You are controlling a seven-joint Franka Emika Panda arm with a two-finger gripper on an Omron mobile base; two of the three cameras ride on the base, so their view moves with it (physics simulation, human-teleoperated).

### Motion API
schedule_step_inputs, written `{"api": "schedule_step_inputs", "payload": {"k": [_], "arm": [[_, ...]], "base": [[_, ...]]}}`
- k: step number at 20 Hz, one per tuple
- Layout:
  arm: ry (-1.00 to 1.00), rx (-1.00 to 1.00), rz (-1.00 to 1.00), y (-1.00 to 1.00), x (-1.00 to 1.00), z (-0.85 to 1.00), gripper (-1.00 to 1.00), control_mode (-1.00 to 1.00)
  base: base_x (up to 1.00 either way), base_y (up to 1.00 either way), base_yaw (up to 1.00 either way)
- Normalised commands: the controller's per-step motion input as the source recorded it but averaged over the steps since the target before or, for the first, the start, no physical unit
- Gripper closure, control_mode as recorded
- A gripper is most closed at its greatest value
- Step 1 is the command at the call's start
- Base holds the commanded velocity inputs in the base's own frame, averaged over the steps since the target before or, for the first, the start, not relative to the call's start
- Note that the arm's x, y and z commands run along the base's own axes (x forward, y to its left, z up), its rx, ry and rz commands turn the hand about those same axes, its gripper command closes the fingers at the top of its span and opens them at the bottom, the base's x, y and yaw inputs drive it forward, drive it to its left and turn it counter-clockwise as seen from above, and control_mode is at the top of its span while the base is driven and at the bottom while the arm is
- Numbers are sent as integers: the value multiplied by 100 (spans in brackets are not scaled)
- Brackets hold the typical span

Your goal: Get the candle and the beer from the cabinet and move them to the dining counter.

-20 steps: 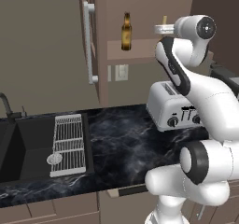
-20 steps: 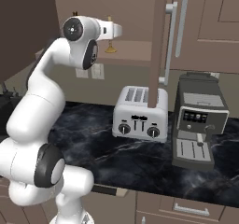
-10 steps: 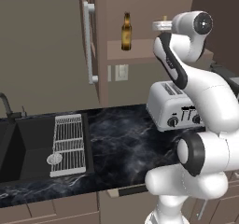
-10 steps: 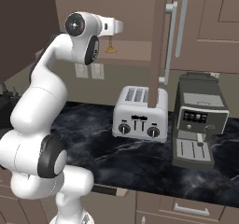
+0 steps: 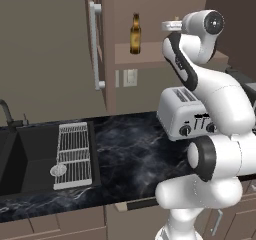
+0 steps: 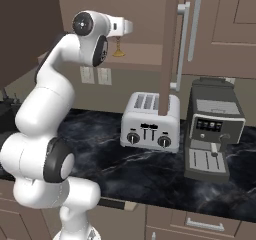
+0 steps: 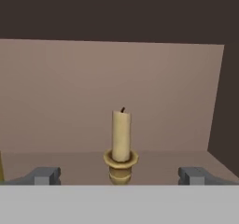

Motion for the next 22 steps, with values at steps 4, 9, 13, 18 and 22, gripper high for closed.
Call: {"api": "schedule_step_inputs", "payload": {"k": [4,9,13,18,22], "arm": [[0,0,0,0,17,0,-100,-100],[0,0,0,0,21,0,-100,-100],[0,0,0,0,21,0,-100,-100],[0,0,0,0,19,0,-100,-100],[0,0,0,-1,20,0,-100,-100]], "base": [[0,0,0],[0,0,0],[0,0,0],[0,0,0],[0,0,0]]}}
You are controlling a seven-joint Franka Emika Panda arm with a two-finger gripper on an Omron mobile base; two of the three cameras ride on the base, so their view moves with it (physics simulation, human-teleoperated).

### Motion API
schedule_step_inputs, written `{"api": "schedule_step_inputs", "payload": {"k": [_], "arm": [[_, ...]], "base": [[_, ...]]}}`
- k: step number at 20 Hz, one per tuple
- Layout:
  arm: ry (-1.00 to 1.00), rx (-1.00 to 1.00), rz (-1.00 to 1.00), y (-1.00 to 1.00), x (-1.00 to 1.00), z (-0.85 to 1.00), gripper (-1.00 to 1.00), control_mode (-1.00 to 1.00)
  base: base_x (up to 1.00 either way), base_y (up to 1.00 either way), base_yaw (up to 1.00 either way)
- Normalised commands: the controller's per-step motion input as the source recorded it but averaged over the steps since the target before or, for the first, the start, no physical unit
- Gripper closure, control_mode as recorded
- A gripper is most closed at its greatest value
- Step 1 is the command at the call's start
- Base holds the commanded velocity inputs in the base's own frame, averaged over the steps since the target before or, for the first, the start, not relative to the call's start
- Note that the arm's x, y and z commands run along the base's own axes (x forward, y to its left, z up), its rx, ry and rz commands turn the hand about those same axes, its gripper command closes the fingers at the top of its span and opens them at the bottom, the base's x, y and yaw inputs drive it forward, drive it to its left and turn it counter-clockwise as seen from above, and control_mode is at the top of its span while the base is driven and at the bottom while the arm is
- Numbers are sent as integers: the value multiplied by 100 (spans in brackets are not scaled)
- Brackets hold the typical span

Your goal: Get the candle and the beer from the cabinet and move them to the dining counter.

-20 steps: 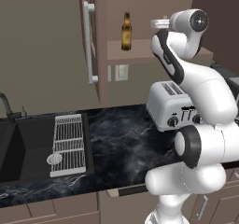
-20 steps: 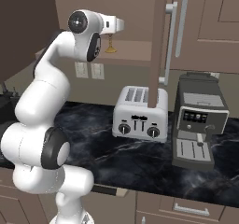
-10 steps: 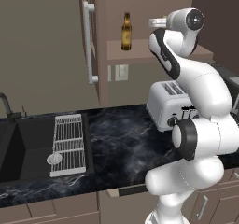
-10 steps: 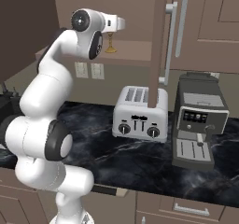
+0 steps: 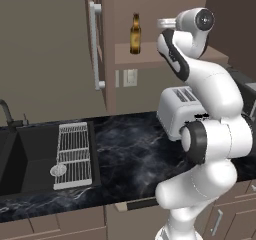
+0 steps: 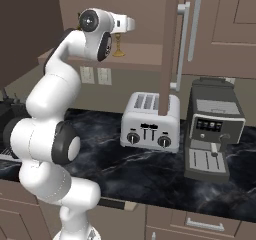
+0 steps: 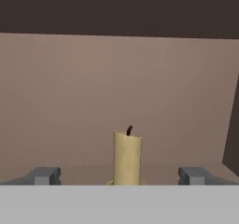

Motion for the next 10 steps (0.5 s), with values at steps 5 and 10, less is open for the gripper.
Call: {"api": "schedule_step_inputs", "payload": {"k": [5,10], "arm": [[0,1,0,-4,20,0,-100,-100],[0,1,0,-10,12,0,-100,-100]], "base": [[0,0,0],[0,0,0]]}}
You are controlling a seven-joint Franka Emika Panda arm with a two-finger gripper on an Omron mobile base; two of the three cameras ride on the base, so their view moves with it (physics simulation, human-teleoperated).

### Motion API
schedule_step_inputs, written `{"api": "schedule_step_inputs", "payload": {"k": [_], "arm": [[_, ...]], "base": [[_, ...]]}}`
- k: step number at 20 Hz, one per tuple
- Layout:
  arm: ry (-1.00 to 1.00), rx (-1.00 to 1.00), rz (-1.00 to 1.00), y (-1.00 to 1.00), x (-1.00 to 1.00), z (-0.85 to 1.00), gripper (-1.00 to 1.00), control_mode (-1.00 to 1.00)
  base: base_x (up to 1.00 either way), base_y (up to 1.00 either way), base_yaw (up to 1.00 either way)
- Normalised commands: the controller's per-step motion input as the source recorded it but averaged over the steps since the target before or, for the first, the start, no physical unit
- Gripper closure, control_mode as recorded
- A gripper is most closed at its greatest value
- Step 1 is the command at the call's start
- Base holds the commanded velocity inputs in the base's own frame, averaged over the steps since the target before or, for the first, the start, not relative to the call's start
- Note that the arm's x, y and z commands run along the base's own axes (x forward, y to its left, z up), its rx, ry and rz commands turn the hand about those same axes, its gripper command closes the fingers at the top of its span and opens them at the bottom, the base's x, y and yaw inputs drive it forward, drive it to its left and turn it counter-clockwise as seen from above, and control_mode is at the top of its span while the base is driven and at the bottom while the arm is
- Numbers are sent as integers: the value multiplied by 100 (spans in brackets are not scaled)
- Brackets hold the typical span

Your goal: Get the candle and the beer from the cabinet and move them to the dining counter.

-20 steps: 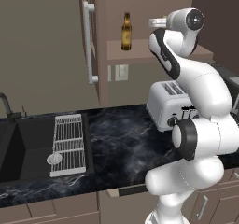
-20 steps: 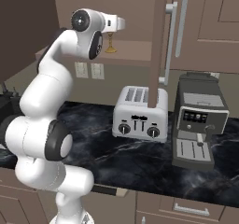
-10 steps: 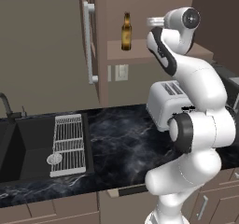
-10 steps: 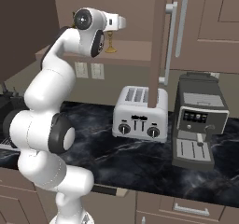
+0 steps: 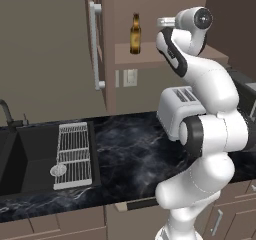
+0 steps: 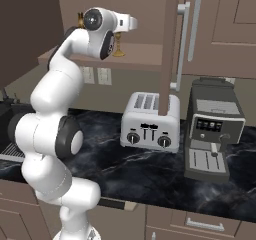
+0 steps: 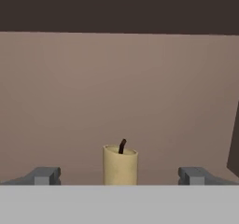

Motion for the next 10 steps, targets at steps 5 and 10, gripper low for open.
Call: {"api": "schedule_step_inputs", "payload": {"k": [5,10], "arm": [[0,0,0,-8,10,0,-100,-100],[0,0,0,0,0,0,-100,-100]], "base": [[0,0,0],[0,0,0]]}}
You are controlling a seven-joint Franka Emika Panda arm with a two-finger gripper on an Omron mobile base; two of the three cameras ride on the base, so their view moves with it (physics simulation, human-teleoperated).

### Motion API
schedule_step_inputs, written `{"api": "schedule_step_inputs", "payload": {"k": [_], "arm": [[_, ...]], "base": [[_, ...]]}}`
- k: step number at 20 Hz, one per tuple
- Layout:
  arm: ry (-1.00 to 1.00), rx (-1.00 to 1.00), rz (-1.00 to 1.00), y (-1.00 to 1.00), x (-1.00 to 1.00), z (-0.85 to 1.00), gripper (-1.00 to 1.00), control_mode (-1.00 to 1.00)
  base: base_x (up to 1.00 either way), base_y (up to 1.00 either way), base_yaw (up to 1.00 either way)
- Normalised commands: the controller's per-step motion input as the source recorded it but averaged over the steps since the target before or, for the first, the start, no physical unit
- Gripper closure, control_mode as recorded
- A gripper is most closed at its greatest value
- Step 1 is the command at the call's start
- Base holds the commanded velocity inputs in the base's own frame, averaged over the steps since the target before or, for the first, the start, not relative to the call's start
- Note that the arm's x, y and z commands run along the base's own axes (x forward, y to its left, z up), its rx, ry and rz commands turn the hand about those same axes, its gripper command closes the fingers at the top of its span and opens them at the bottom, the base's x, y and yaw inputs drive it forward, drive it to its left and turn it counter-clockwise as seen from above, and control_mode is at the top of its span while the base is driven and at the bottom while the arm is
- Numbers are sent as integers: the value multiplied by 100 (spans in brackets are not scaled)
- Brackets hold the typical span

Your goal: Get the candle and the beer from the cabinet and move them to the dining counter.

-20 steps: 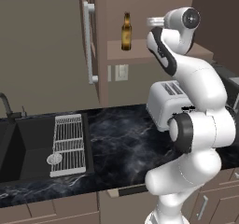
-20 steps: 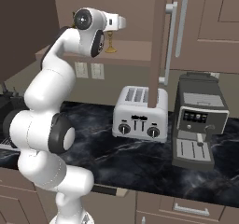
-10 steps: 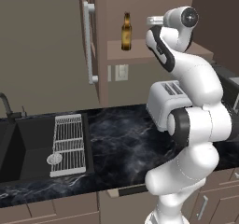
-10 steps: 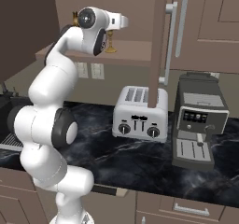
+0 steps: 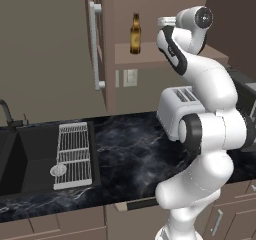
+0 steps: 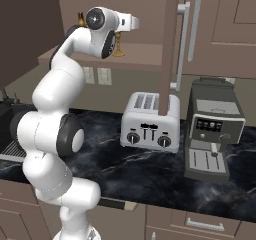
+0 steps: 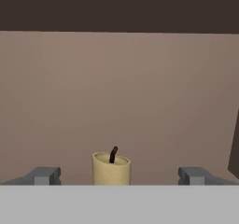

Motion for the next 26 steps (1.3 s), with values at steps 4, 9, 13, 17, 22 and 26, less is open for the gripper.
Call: {"api": "schedule_step_inputs", "payload": {"k": [4,9,13,17,22,26], "arm": [[0,0,0,0,0,0,-100,-100],[0,0,0,0,0,0,-100,-100],[0,0,0,0,0,0,-100,-100],[0,0,0,0,0,0,100,-100],[0,0,0,0,0,0,100,-100],[0,0,0,0,0,0,100,-100]], "base": [[0,0,0],[0,0,0],[0,0,0],[0,0,0],[0,0,0],[0,0,0]]}}
